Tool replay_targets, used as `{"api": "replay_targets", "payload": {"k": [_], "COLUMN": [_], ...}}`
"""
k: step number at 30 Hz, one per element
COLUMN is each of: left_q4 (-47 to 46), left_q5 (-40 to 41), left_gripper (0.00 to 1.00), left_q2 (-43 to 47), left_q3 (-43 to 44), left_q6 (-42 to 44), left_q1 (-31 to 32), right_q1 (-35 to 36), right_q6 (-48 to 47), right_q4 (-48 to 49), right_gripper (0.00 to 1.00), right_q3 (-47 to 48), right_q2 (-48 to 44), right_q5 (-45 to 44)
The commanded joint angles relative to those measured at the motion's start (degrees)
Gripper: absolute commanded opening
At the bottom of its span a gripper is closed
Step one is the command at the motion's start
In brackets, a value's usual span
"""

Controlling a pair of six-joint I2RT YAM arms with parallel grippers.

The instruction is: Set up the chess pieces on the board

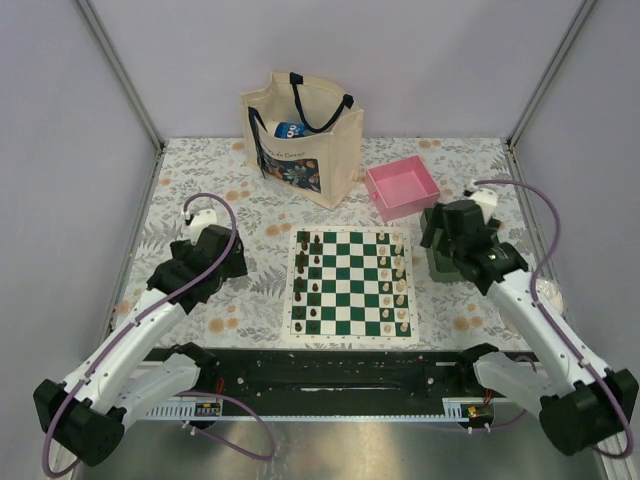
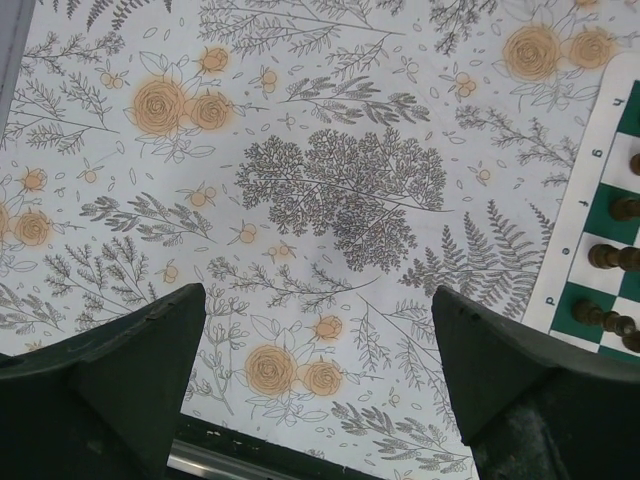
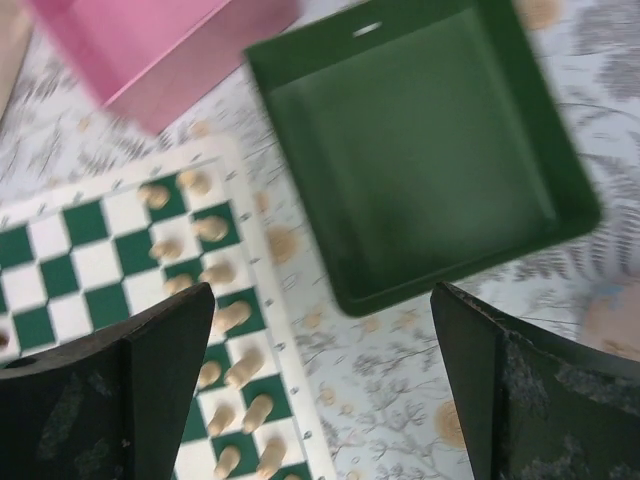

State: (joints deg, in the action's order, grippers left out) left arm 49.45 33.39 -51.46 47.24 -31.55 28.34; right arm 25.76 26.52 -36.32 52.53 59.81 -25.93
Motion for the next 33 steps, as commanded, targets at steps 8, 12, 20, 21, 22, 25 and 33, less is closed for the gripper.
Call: {"api": "replay_targets", "payload": {"k": [8,12,20,21,22,25,33], "left_q4": [-6.9,-8.3,-11.9,-12.8,-13.8,-15.8,-16.7], "left_q5": [0.4,1.0,-0.4,-0.5,-0.5,0.4,4.0], "left_gripper": [0.99,0.99,0.99,0.99,0.99,0.99,0.99], "left_q2": [9.5,10.9,11.6,12.2,13.0,14.5,14.5], "left_q3": [-0.5,-1.0,-2.6,-3.1,-3.6,-5.1,-5.0], "left_q6": [-0.6,-0.9,-2.2,-2.4,-2.3,-1.9,-3.1], "left_q1": [-0.2,-0.2,-0.2,-0.2,-0.2,-0.2,-0.2], "right_q1": [-16.0,-16.0,-15.9,-15.9,-15.9,-15.8,-15.9], "right_q6": [-7.3,-9.9,-6.9,-6.4,-5.7,-6.0,-9.9], "right_q4": [3.4,3.1,8.8,11.0,13.6,21.3,47.3], "right_gripper": [1.00,1.00,0.98,0.98,0.98,0.98,0.98], "right_q3": [-2.5,-0.8,-3.6,-5.0,-7.0,-13.4,-31.9], "right_q2": [-3.6,0.3,-2.1,-3.6,-5.2,-10.1,-23.8], "right_q5": [5.6,9.2,12.1,10.4,8.5,5.3,2.1]}}
